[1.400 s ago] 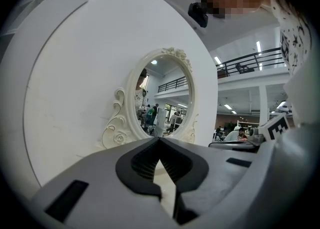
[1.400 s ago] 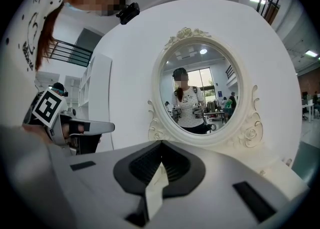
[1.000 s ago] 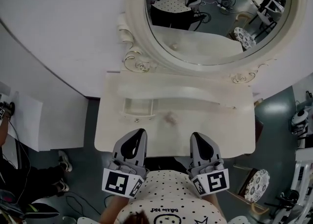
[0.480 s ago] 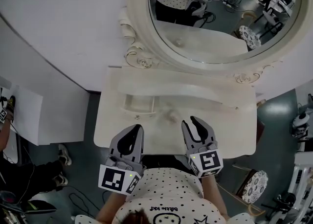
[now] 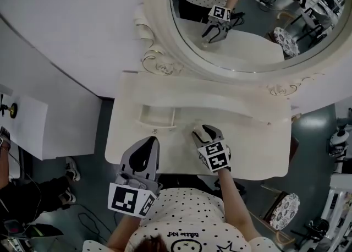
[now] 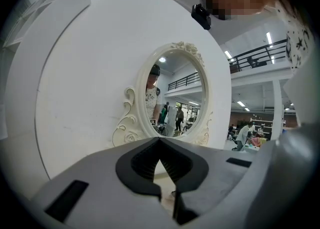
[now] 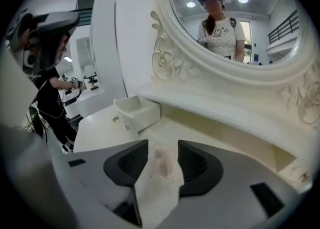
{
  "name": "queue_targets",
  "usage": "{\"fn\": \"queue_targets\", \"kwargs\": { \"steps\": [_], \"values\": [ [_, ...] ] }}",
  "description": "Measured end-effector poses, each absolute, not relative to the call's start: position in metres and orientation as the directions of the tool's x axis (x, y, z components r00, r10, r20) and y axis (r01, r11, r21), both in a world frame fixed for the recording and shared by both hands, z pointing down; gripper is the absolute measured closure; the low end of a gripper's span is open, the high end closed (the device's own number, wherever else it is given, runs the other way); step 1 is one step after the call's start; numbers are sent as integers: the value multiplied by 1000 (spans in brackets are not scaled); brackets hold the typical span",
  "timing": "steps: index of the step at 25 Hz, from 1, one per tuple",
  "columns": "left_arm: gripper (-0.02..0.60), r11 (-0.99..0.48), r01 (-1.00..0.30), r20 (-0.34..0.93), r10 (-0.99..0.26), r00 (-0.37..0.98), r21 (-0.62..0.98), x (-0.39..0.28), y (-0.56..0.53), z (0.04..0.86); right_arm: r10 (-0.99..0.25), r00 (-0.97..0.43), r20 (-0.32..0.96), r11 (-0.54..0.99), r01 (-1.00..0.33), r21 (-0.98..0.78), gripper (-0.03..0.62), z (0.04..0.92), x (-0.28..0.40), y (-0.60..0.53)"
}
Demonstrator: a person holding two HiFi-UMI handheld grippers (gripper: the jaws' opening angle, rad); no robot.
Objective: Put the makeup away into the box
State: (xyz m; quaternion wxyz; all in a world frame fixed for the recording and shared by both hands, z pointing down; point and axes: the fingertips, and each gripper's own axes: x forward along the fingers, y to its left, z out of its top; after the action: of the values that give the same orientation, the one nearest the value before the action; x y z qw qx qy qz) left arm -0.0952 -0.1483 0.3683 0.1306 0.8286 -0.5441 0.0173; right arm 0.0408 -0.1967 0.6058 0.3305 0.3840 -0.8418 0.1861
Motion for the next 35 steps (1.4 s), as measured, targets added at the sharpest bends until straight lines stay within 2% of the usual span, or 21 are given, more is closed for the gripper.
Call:
{"fn": "queue_targets", "kwargs": {
  "steps": [5,9,13,17,22,28,31,35],
  "values": [
    [577,-354,-914,185,-902,390,200,-100,-153,373,-465,-460,756,628,-773,-84,411,640,39,-194],
    [577,-346,-916,187,-905,383,201,-102,-155,373,-464,-402,789,653,-757,-2,414,653,43,-195],
    [577,-345,-916,185,-906,382,203,-103,-156,373,-471,-374,799,688,-723,67,458,655,43,-197],
    [577,-340,-918,185,-908,377,202,-106,-156,373,-497,-407,766,687,-724,61,470,640,39,-200],
    [577,-338,-920,176,-911,373,200,-108,-156,371,-639,-481,601,625,-780,41,470,567,37,-215],
    [577,-344,-918,157,-913,376,197,-109,-153,363,-825,-505,254,528,-849,29,470,428,64,-217],
    [577,-354,-916,137,-914,382,188,-108,-151,357,-865,-493,92,499,-864,66,470,362,79,-203],
    [577,-379,-911,99,-912,398,163,-106,-148,342,-898,-439,-36,438,-898,43,470,306,105,-176]
  ]
}}
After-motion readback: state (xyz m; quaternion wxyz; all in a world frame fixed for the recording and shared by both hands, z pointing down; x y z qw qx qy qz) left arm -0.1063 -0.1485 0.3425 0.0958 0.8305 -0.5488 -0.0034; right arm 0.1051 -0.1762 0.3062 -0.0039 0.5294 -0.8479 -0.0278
